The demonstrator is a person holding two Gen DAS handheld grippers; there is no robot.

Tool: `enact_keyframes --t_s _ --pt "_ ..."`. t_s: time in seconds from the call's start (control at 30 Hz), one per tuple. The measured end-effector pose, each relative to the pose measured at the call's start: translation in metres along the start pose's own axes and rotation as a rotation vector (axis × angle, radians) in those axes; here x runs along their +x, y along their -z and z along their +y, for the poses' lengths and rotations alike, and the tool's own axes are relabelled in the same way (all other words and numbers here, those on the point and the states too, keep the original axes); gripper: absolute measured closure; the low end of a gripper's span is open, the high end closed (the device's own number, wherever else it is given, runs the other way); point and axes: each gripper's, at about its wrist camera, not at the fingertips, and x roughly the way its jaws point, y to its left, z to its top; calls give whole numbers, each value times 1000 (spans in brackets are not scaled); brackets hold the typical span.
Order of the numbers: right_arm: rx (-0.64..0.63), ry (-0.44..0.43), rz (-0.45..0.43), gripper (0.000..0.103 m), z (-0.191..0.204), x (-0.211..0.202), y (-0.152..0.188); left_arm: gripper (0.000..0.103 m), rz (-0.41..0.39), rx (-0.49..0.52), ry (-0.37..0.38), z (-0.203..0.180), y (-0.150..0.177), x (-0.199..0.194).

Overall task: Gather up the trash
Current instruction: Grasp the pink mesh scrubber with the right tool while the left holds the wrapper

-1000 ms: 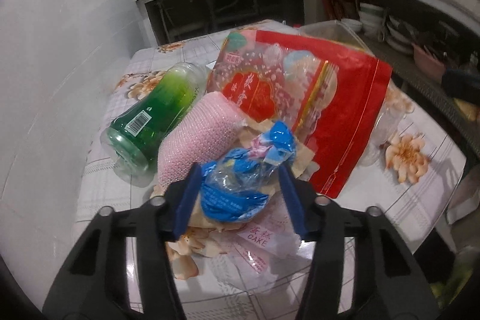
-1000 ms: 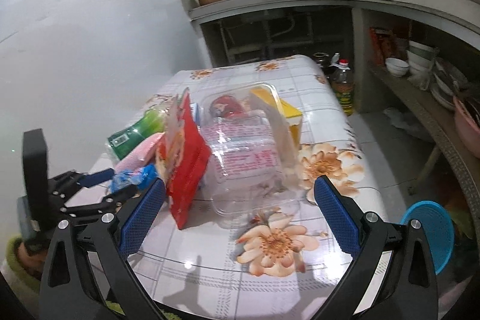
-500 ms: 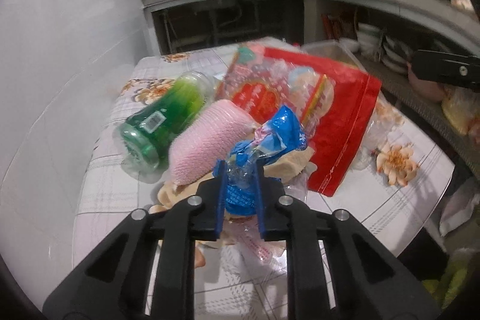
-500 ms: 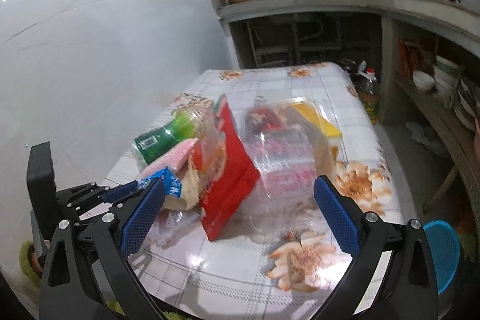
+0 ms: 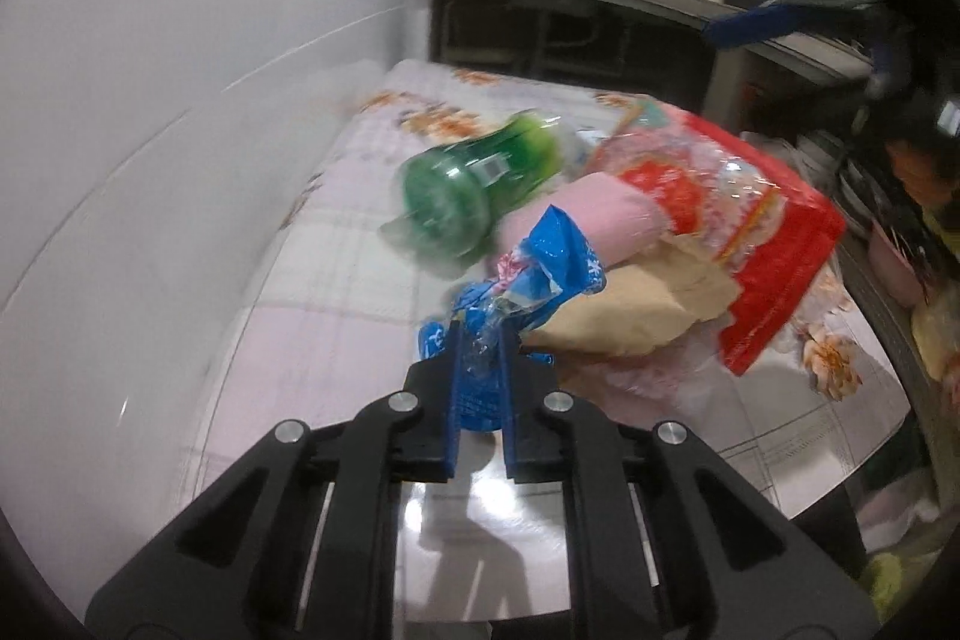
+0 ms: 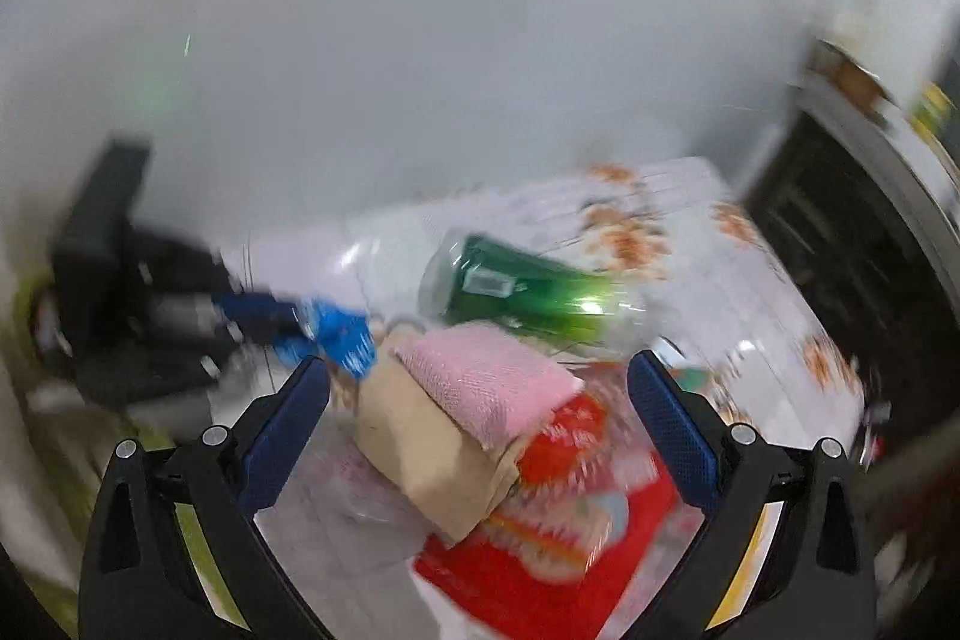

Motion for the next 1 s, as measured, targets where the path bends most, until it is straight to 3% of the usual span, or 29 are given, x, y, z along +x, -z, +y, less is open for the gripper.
enact_keyframes --t_s 0.3,0.37,0.77,0.83,0.9,1.0 --pt "-132 -167 283 6 -9 86 -24 94 35 -74 26 17 9 8" --pt "-131 -163 327 6 -14 99 -25 94 38 -72 32 17 10 10" --pt "-103 -232 449 7 -25 142 -20 94 43 -77 37 20 10 17" --pt "-102 -249 443 16 -24 141 -19 94 42 -81 37 20 9 18" --pt "-97 -253 430 17 -23 136 -18 94 42 -82 37 20 10 18" --pt "-94 -255 413 34 -22 124 -20 94 39 -82 38 20 9 18"
